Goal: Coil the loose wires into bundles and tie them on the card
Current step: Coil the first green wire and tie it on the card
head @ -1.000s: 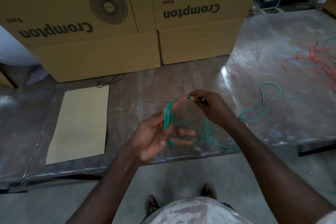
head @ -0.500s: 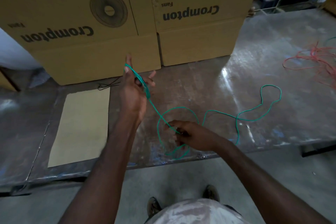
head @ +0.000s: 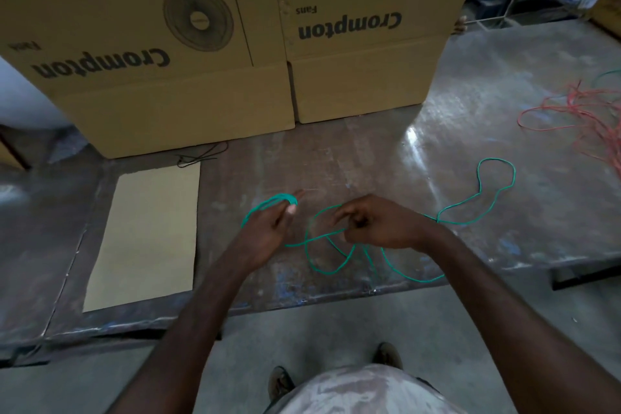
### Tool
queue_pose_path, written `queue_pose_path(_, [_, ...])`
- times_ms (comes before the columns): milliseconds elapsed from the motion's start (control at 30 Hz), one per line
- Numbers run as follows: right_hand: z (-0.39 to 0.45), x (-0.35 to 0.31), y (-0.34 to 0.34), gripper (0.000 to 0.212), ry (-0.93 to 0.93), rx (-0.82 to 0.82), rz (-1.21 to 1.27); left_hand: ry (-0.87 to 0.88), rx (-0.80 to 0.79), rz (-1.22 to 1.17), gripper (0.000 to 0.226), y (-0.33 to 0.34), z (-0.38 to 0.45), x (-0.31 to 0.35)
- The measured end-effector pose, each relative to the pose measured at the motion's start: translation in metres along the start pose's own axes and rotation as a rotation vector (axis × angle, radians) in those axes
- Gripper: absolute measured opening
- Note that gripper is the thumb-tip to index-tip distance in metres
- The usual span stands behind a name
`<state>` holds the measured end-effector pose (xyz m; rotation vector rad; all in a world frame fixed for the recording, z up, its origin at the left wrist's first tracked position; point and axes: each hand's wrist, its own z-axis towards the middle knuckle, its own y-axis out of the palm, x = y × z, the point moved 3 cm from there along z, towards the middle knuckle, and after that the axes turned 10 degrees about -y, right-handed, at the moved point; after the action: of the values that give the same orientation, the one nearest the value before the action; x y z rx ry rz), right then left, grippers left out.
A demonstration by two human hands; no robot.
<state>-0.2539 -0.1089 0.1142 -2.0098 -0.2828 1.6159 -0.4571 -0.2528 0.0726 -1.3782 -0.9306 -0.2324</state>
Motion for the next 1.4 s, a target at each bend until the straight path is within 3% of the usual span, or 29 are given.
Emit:
queue_pose_path(100, [-0.003,0.007,-0.018,0.034,0.035,-0.017,-0.284,-0.22,-0.145,-0.311,0.033,0.01,-0.011,-0.014])
queue_pose_path(167, [-0.005,0.014,-0.026,0.035,0.078,0.002,-0.477,-0.249,-0.187,-0.456,0.037,0.011,-0.018,-0.017])
queue_pose_path(333, [-0.002,0.026,-0.029,0.019,0.097,0.317,-0.788,-0.401,-0.315,-0.885,0.037,0.021,-0.034,-0.008])
queue_pose_path(467, [0.003,0.028,-0.031,0.016,-0.018,0.594,-0.706,-0.445,-0.402,-0.948,0.04,0.038,-0.046,0.009])
queue_pose_path(633, [0.013,0.019,-0.035,0.013,-0.003,0.664,-0.578,-0.416,-0.753,-1.141,0.05,0.052,-0.065,0.035])
queue_pose_path(767, [0.02,0.03,-0.03,0.018,-0.013,0.621,-0.57,-0.262,-0.836,-1.493,0.053,0.041,-0.076,0.066])
queue_pose_path(900, [0.025,0.048,-0.009,0.025,-0.02,0.467,-0.531,-0.065,-0.718,-1.746,0.054,0.014,-0.068,0.085])
queue_pose_path(1033, [0.019,0.05,0.015,0.019,-0.053,0.388,-0.301,0.052,-0.504,-1.794,0.052,-0.029,-0.041,0.091])
queue_pose_path(1133, [0.017,0.048,0.035,0.02,-0.021,0.258,-0.205,0.114,-0.346,-1.761,0.052,-0.055,-0.021,0.087])
queue_pose_path(1267, [0.014,0.051,0.059,0.037,-0.132,0.063,-0.22,0.213,-0.175,-1.686,0.051,-0.08,0.006,0.088])
queue_pose_path(1400, [0.006,0.048,0.072,0.026,-0.209,-0.009,-0.201,0.062,0.146,-1.425,0.051,-0.084,0.033,0.082])
